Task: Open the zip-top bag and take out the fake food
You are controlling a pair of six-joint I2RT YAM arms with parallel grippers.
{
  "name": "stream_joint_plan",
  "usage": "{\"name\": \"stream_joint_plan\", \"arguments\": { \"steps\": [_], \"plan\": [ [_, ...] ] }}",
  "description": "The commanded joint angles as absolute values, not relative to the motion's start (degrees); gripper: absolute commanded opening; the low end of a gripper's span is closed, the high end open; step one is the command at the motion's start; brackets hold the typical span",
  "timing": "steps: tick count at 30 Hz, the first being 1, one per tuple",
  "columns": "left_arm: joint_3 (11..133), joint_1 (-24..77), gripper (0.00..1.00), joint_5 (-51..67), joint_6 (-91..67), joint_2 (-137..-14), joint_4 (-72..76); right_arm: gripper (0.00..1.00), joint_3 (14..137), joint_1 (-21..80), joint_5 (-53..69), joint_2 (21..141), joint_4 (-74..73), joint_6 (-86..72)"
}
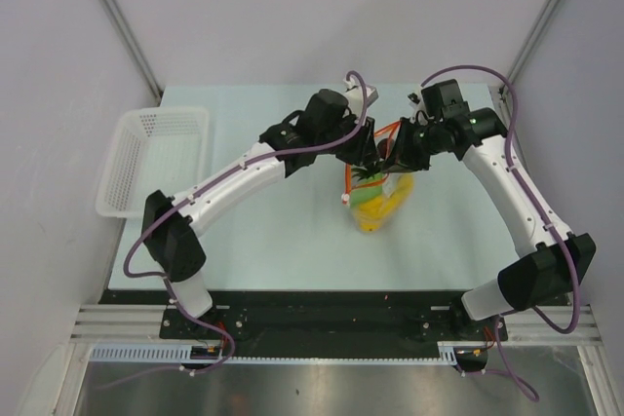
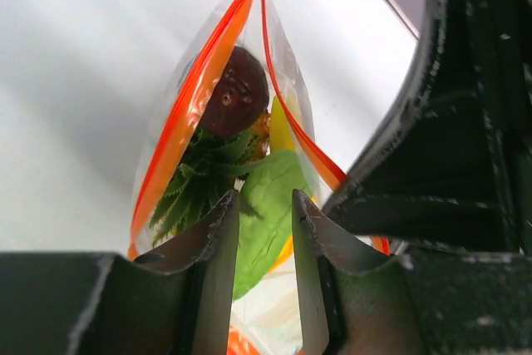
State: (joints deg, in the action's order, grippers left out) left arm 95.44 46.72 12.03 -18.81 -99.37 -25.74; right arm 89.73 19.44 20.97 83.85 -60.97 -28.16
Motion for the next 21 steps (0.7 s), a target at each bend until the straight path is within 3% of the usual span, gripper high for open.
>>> {"name": "stream_joint_plan", "arguments": {
  "steps": [1,7,13,17,21],
  "plan": [
    [99.14,48.25,0.36,8.79,-16.70,-100.46,-28.48,0.00,92.55,19.78,23.20,83.76,-60.47,-27.68],
    [96.24,49.31,0.36,11.34,-13.81,-101.42,-27.94,0.00,91.94,19.25,23.20,83.41,-61.00,-27.16],
    [93.96,49.31,0.48,14.50,-10.38,-103.27,-27.42,0.00,89.39,16.62,26.88,82.36,-59.68,-27.42],
    [91.94,49.57,0.60,14.50,-8.79,-103.62,-26.02,0.00,87.54,15.64,28.21,81.39,-59.15,-27.77],
    [91.76,50.01,0.62,12.66,-7.65,-105.29,-25.75,0.00,86.14,15.56,28.74,80.95,-58.97,-27.69]
  ]
}}
